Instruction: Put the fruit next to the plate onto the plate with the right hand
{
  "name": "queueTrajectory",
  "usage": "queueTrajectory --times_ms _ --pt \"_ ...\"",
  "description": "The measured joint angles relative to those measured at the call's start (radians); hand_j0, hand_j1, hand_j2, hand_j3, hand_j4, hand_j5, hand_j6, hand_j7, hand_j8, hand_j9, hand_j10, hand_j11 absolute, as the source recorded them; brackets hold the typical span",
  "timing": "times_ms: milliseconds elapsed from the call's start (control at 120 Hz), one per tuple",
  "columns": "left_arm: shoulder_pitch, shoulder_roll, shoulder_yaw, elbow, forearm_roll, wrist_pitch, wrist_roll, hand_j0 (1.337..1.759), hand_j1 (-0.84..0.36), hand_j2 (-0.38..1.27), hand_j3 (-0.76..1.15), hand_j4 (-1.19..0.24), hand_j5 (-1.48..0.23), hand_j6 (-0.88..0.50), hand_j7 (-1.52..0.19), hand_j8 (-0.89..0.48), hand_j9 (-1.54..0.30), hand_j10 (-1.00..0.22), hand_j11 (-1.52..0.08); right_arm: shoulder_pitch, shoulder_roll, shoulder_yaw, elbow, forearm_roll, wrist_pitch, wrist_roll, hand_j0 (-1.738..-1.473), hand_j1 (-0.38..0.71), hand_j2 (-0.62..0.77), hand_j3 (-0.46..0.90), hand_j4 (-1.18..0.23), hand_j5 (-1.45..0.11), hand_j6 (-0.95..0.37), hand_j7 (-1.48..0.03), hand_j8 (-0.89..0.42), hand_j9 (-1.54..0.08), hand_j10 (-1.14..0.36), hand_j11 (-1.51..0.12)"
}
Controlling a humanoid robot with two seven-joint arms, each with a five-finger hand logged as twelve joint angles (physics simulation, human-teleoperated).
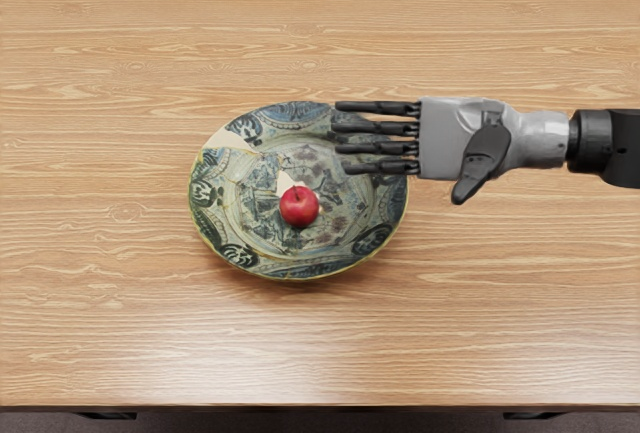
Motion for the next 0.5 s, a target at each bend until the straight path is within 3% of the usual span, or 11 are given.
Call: queueTrajectory --times_ms 342,500 --pt "-0.011 0.000 0.001 0.002 0.002 0.000 0.000 1.658 0.35 0.00 0.00 0.00 0.00 0.00 0.00 0.00 0.00 0.00 0.00 -0.013 -0.265 -0.114 -0.008 0.115 0.005 0.000 -1.658 -0.35 0.00 0.00 0.00 0.00 0.00 0.00 0.00 0.00 0.00 0.00" --pt "-0.012 0.000 0.001 0.002 0.002 0.000 0.000 1.658 0.35 0.00 0.00 0.00 0.00 0.00 0.00 0.00 0.00 0.00 0.00 -0.014 -0.340 -0.153 -0.007 0.139 0.005 0.000 -1.658 -0.35 0.00 0.00 0.00 0.00 0.01 0.00 0.00 0.00 0.00 0.00"
